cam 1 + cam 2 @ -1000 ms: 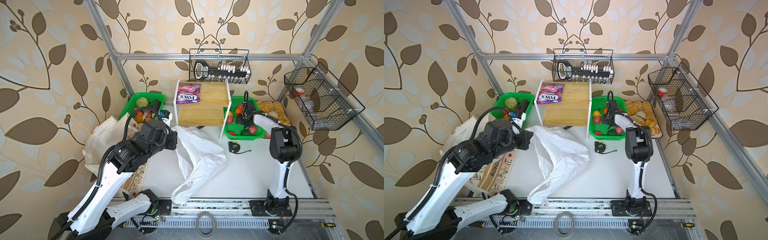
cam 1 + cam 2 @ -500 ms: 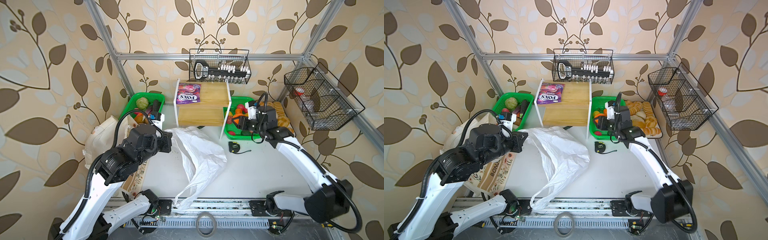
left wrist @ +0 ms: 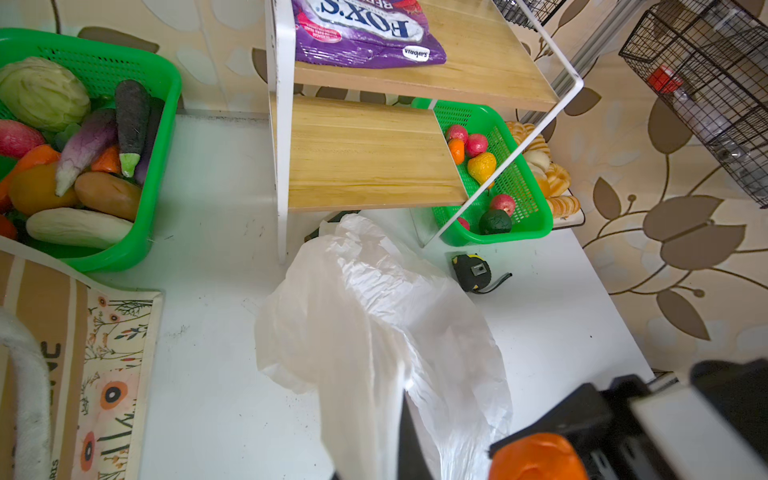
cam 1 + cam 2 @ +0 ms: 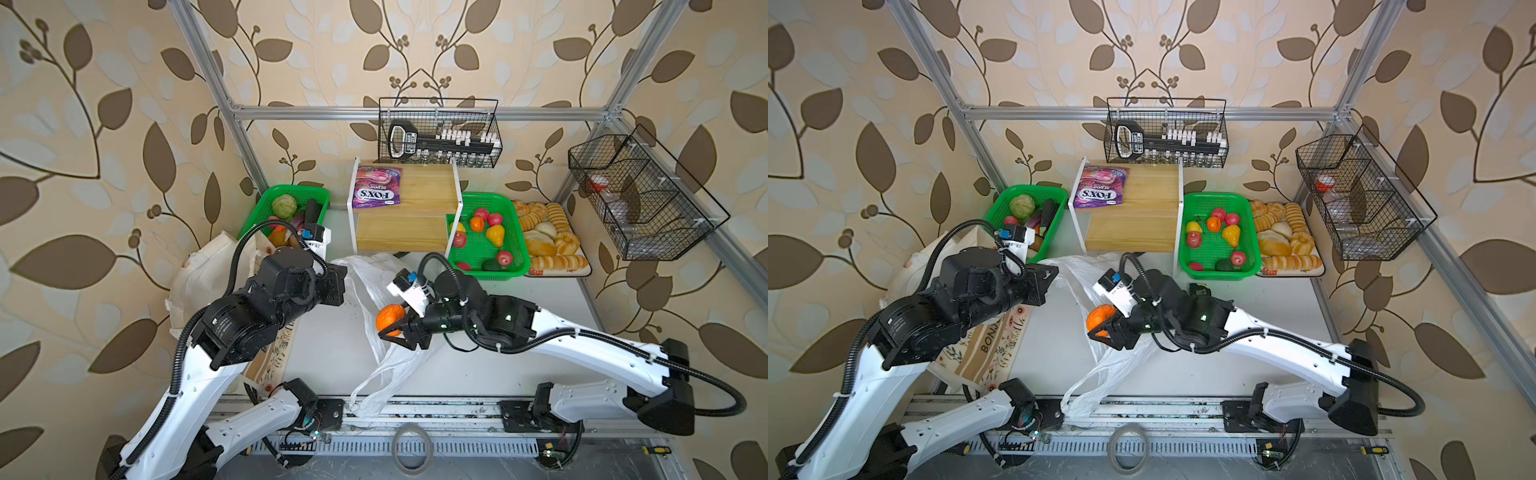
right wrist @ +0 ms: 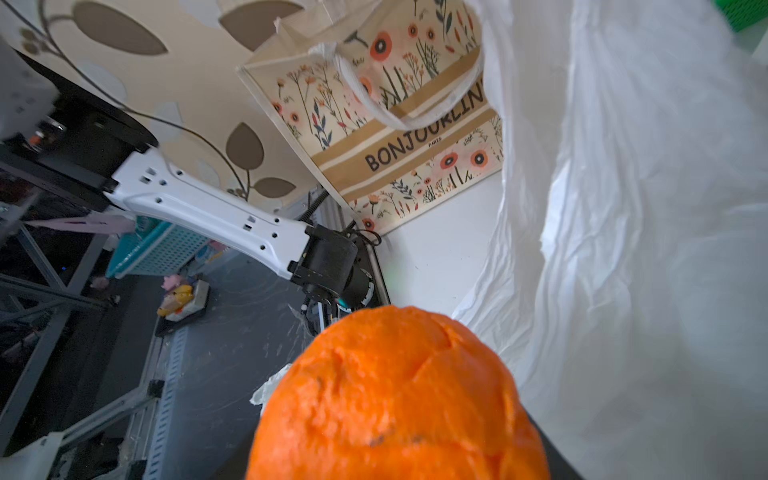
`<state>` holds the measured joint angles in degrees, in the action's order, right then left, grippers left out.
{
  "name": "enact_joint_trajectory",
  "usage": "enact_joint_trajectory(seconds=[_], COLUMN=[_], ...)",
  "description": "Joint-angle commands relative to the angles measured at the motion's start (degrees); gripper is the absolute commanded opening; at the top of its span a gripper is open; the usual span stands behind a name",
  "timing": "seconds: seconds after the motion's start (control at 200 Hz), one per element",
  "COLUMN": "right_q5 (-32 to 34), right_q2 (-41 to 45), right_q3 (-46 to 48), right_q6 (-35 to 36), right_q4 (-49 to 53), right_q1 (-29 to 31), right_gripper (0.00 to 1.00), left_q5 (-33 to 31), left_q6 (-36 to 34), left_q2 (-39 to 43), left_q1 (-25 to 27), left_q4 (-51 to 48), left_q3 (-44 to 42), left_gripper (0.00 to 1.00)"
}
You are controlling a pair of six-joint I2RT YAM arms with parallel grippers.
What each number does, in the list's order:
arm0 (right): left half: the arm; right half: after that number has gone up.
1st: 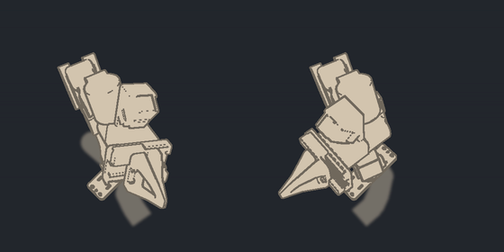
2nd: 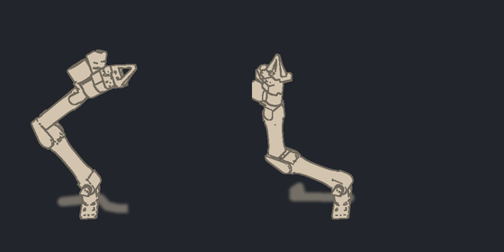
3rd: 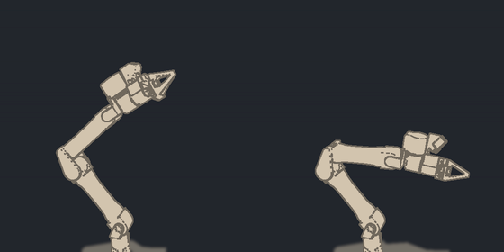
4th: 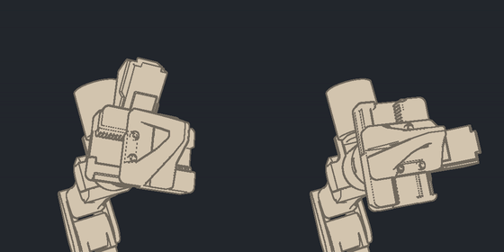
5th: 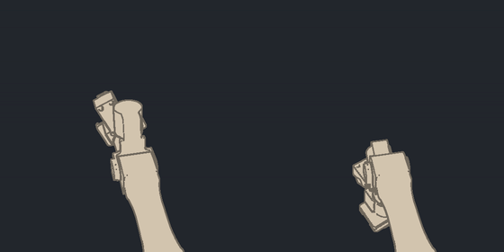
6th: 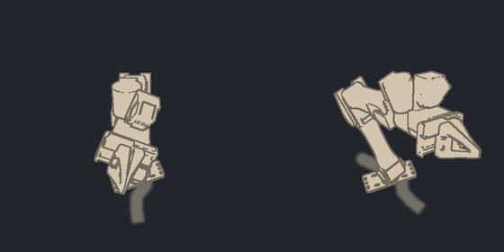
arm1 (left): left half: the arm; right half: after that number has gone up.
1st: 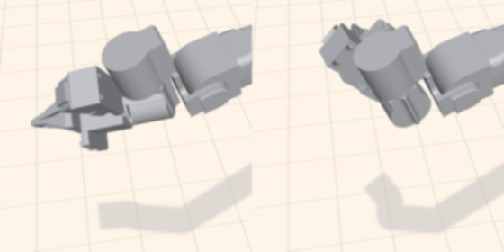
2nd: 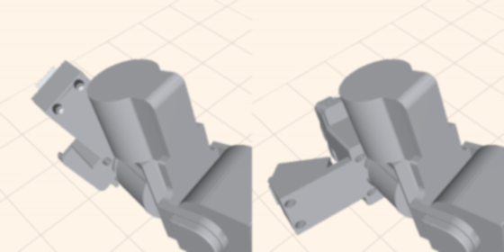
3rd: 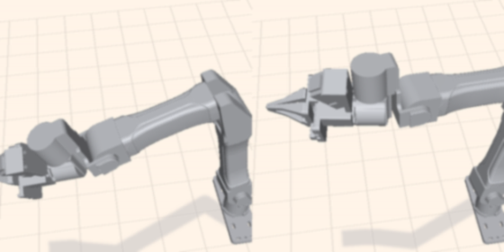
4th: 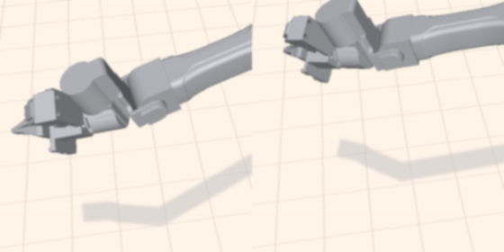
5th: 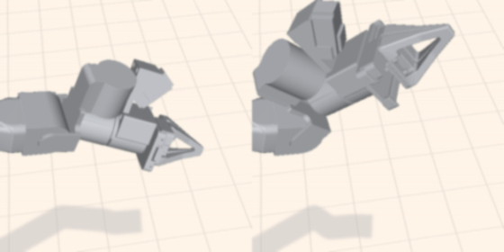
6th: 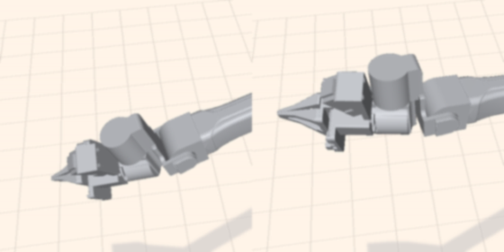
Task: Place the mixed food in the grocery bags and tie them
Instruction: 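Carry the orange into the plastic bag and open the right gripper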
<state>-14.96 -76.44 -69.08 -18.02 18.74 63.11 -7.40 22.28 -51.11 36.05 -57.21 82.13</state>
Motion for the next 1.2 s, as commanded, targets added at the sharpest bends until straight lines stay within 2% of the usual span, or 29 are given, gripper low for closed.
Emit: enact_joint_trajectory(seconds=[0.0, 0.1, 0.21, 0.465, 0.72, 0.905, 1.03, 1.195], right_q5=[6.03, 7.31, 9.52, 27.23, 37.12, 39.10, 36.96, 37.47], right_q2=[-3.46, -7.34, -12.39, -17.77, -17.68, -19.22, -18.14, -15.27], right_q3=[-4.94, -6.61, -10.91, -13.76, -13.42, -14.16, -13.85, -12.60], right_q6=[4.24, 5.02, 6.09, 1.79, 1.20, 3.35, 2.41, 3.17], right_q4=[2.04, 1.47, 5.35, 9.59, 12.29, 12.88, 11.00, 8.38], right_q1=[1.61, 2.02, 2.10, 1.32, 0.61, 0.21, -1.02, -1.39], right_gripper=[0.41, 0.41, 0.42, 0.43, 0.47, 0.60, 0.70, 0.77], left_q5=[1.87, 2.20, 2.72, 2.51, 1.73, 2.09, 2.23, 1.87], left_q6=[1.27, 1.50, 1.97, 1.97, 1.62, 1.43, 1.12, 1.11], left_q2=[0.54, 0.92, 1.19, 1.86, 2.42, 2.16, 2.01, 2.07], left_q1=[0.25, 0.25, 0.25, 0.25, 0.25, 0.25, 0.25, 0.25], left_q4=[1.45, 1.62, 1.93, 0.89, -0.09, -0.01, -0.23, -0.18], left_q3=[-0.16, -0.51, -0.87, -0.91, -0.31, 0.40, 0.42, 0.40], left_gripper=[0.00, 0.00, 0.00, 0.00, 0.00, 0.00, 0.00, 0.00])
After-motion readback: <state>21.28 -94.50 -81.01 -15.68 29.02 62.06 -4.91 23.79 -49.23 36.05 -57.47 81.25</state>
